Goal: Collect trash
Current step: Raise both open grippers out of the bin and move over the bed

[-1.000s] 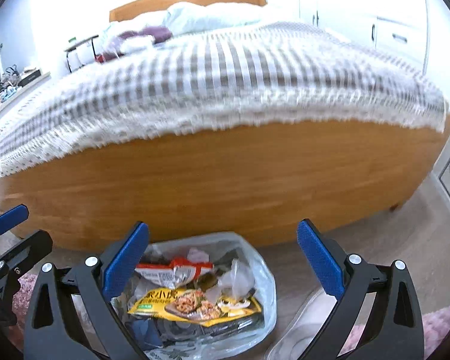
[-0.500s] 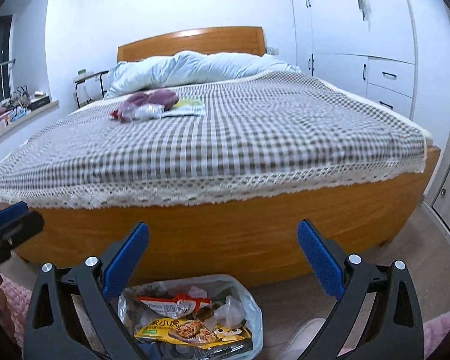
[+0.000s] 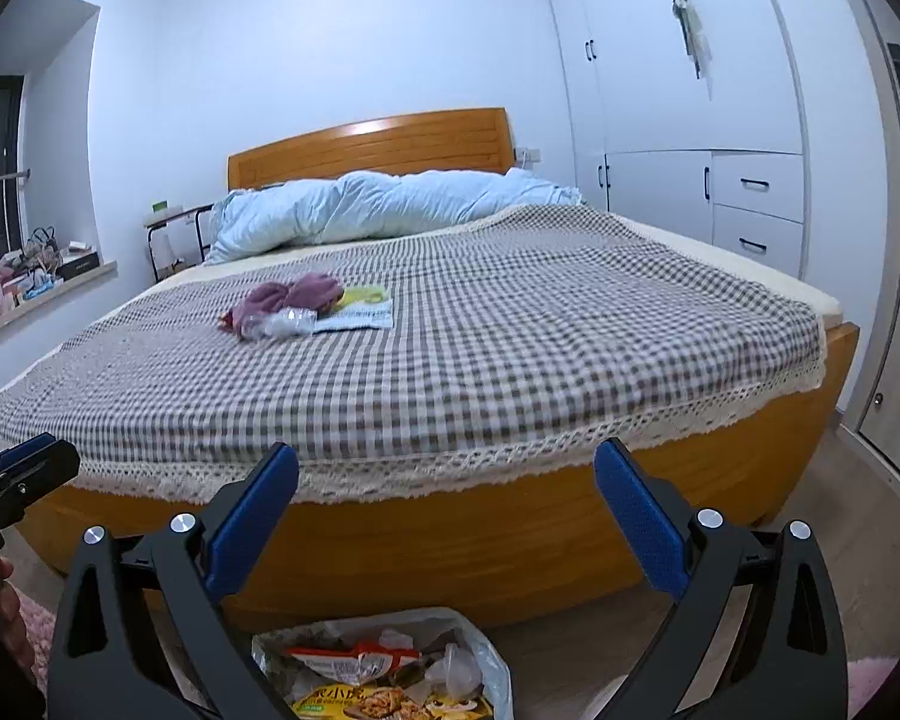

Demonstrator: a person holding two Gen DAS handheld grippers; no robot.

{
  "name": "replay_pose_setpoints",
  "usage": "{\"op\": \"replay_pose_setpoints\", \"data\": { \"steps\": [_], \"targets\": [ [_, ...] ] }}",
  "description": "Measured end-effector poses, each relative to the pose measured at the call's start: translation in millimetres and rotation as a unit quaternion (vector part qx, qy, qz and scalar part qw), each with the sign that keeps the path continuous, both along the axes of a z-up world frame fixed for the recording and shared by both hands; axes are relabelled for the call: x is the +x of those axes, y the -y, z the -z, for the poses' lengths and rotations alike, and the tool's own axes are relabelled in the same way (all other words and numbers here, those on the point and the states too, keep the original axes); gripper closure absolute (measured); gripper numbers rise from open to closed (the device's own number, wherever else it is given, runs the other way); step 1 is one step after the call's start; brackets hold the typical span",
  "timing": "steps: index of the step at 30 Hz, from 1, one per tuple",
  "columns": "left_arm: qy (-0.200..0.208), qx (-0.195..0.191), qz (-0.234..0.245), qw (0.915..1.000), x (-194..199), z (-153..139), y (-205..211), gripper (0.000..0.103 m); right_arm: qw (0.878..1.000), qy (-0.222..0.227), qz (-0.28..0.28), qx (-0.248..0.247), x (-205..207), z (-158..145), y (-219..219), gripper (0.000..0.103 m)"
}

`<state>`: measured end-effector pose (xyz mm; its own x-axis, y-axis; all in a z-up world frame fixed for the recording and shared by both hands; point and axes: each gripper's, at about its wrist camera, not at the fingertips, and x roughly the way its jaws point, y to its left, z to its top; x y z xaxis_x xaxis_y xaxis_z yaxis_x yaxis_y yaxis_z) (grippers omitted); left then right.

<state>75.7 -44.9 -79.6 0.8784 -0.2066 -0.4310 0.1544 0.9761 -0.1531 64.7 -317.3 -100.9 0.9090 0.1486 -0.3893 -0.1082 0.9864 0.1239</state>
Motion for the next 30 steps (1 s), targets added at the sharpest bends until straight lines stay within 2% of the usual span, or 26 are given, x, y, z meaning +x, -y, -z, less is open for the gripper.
{"op": "replay_pose_setpoints", "data": {
  "steps": [13,22,30],
  "targets": [
    [0.017,0.004,-0.013,0.9998,35,-12,-6,0.008,0.999,0.031,-0.010,-0.017,33,-11,-7,0.008],
    [0.040,0.023,-0.027,0.9986,74,-31,-16,0.008,0.997,0.068,-0.030,-0.037,69,-37,-19,0.008],
    [0.049,0.010,-0.035,0.9981,107,-41,-23,0.008,0.994,0.097,-0.048,-0.034,106,-56,-41,0.008]
  ]
}}
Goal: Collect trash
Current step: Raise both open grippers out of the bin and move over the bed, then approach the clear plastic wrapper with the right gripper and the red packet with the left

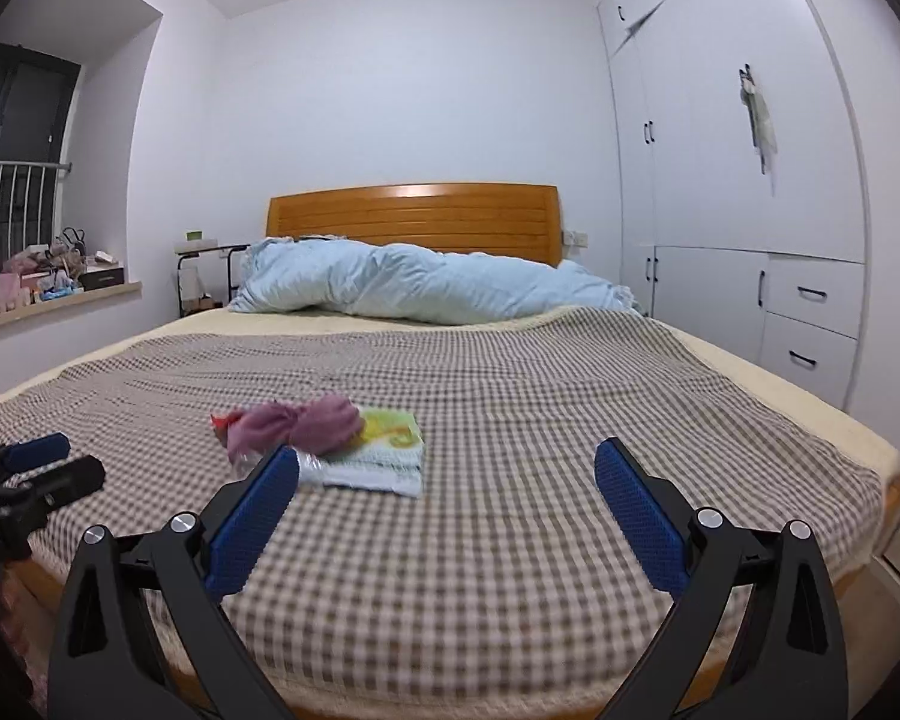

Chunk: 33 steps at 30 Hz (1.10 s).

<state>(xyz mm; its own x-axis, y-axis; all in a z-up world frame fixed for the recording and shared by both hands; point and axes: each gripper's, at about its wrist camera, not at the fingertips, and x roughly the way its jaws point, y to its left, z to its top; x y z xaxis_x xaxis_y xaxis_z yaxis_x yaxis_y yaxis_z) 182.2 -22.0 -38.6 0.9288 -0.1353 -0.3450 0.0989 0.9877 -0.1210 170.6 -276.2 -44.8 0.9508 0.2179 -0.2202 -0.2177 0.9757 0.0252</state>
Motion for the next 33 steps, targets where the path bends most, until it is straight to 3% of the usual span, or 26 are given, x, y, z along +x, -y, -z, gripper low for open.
{"op": "replay_pose_setpoints", "data": {
  "steps": [7,17,27,33],
  "targets": [
    [0.027,0.020,-0.009,0.9994,21,-13,3,0.008,0.999,0.010,-0.025,0.023,24,-17,-25,0.008],
    [0.041,0.009,-0.020,0.9989,50,-29,-7,0.008,0.998,0.032,-0.028,0.053,61,-39,-41,0.008],
    [0.053,0.010,-0.020,0.9983,82,-39,-21,0.008,0.996,-0.008,0.003,0.093,101,-31,-44,0.008],
    [0.041,0.019,-0.045,0.9980,94,-28,-38,0.008,0.993,-0.019,0.034,0.111,109,-14,-48,0.008]
  ]
}}
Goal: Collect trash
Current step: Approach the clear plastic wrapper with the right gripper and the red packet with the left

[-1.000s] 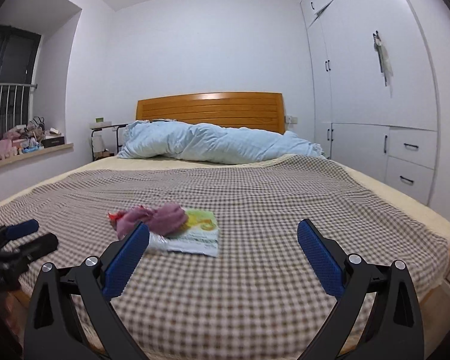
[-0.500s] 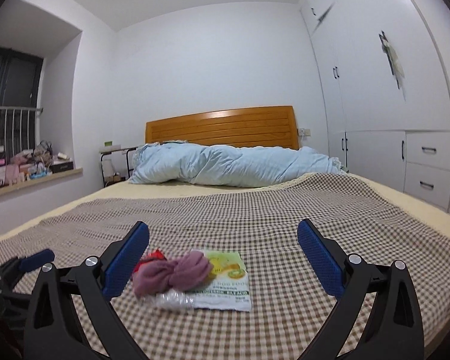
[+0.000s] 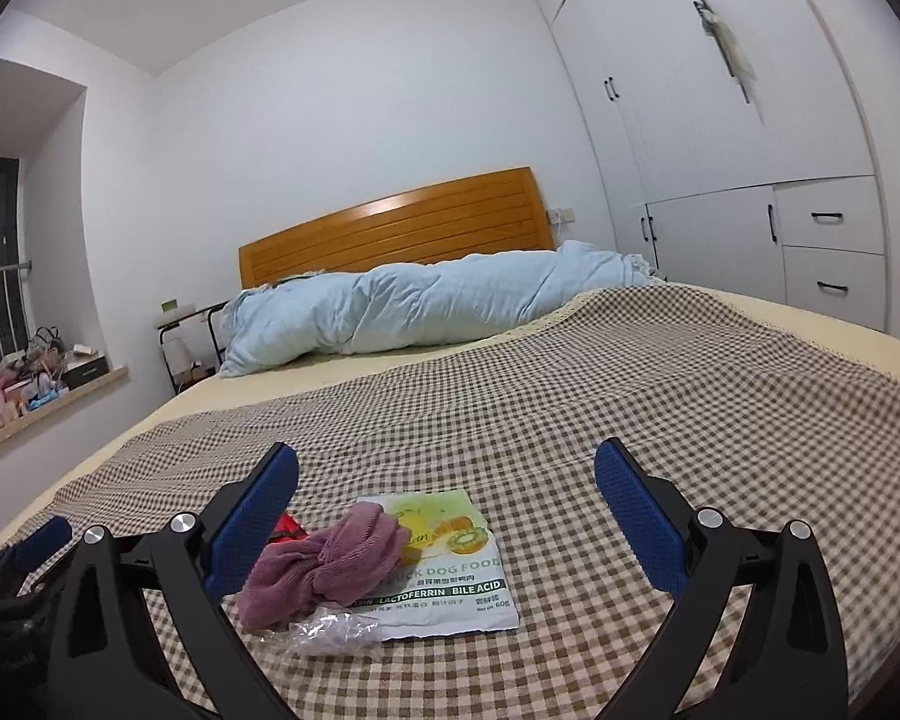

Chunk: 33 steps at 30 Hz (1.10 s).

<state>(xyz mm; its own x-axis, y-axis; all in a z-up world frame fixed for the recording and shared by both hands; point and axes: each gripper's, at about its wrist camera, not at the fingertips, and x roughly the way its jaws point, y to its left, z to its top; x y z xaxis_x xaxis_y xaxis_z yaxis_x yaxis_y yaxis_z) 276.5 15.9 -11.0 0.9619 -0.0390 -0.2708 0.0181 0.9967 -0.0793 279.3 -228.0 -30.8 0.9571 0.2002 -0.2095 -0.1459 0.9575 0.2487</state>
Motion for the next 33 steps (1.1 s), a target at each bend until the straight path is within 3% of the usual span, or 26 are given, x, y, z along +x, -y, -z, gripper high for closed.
{"op": "replay_pose_setpoints", "data": {
  "steps": [11,16,23,33],
  "targets": [
    [-0.034,-0.051,0.002,0.9981,4,12,-29,0.008,0.998,-0.058,-0.010,-0.010,5,22,-12,0.008],
    [-0.047,-0.058,0.001,0.9972,4,14,-38,0.008,0.998,-0.055,0.006,-0.030,1,23,-23,0.008],
    [-0.065,-0.073,-0.010,0.9951,7,18,-50,0.008,0.993,-0.094,-0.017,-0.073,7,38,-54,0.008],
    [-0.085,-0.090,-0.014,0.9922,14,27,-57,0.008,0.985,-0.134,-0.060,-0.092,22,52,-76,0.008]
  ]
}}
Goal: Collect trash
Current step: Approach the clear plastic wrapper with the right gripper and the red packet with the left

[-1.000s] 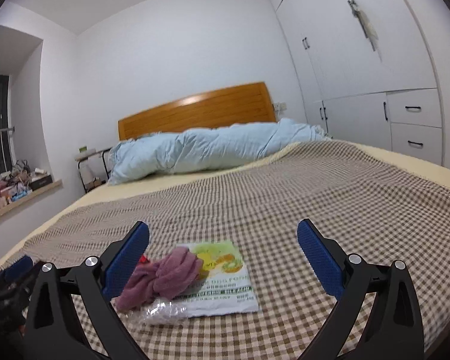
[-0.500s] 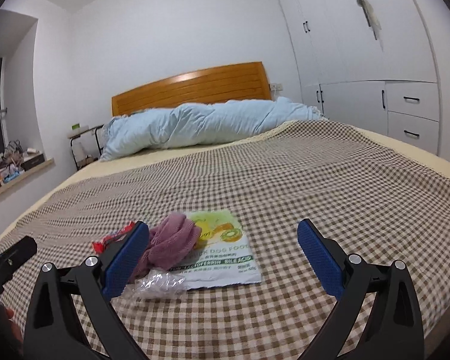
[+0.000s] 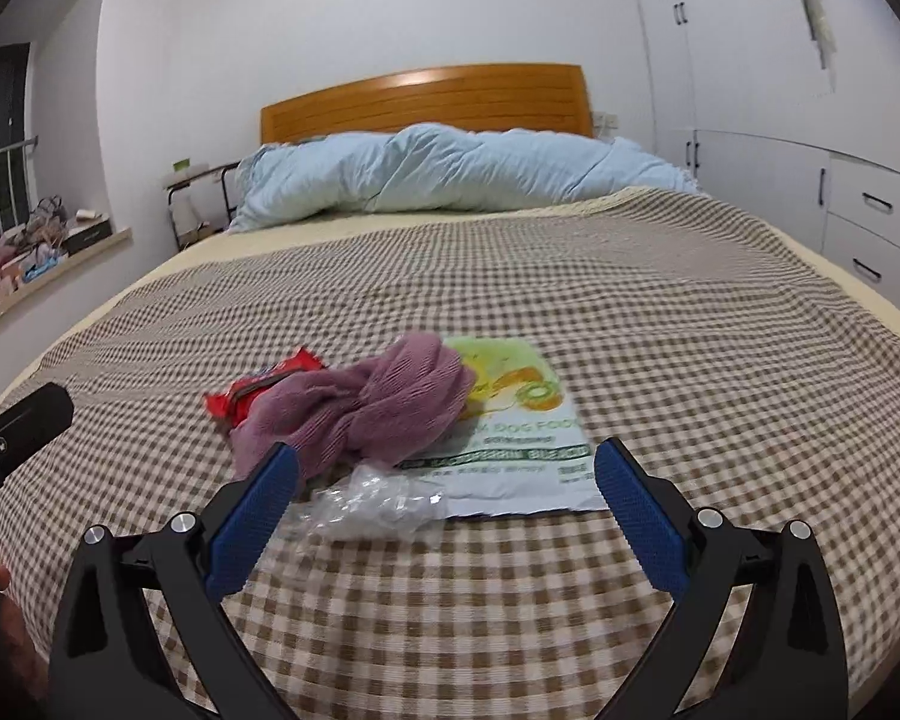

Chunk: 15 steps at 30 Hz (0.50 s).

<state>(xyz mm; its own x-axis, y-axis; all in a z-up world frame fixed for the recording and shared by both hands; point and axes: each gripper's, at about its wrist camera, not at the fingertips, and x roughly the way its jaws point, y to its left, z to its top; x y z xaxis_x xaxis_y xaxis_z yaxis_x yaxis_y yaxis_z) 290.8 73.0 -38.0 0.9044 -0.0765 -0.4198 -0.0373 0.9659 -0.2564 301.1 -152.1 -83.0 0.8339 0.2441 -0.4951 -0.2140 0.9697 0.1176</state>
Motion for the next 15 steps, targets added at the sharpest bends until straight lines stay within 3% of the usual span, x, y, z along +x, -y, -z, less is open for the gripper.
{"op": "replay_pose_setpoints", "data": {
  "steps": [8,10,11,15],
  "targets": [
    [0.013,0.008,0.021,0.9997,-1,2,1,0.008,0.998,-0.024,0.004,-0.051,5,13,-30,0.008],
    [0.020,0.014,0.032,0.9992,-1,3,1,0.008,0.998,-0.028,0.002,-0.056,6,13,-35,0.022],
    [0.017,0.014,0.038,0.9990,1,3,0,0.008,0.997,-0.034,0.006,-0.063,7,15,-39,0.034],
    [0.004,0.000,0.046,0.9989,5,5,-4,0.008,0.996,-0.048,0.002,-0.075,11,22,-48,0.041]
  ]
}}
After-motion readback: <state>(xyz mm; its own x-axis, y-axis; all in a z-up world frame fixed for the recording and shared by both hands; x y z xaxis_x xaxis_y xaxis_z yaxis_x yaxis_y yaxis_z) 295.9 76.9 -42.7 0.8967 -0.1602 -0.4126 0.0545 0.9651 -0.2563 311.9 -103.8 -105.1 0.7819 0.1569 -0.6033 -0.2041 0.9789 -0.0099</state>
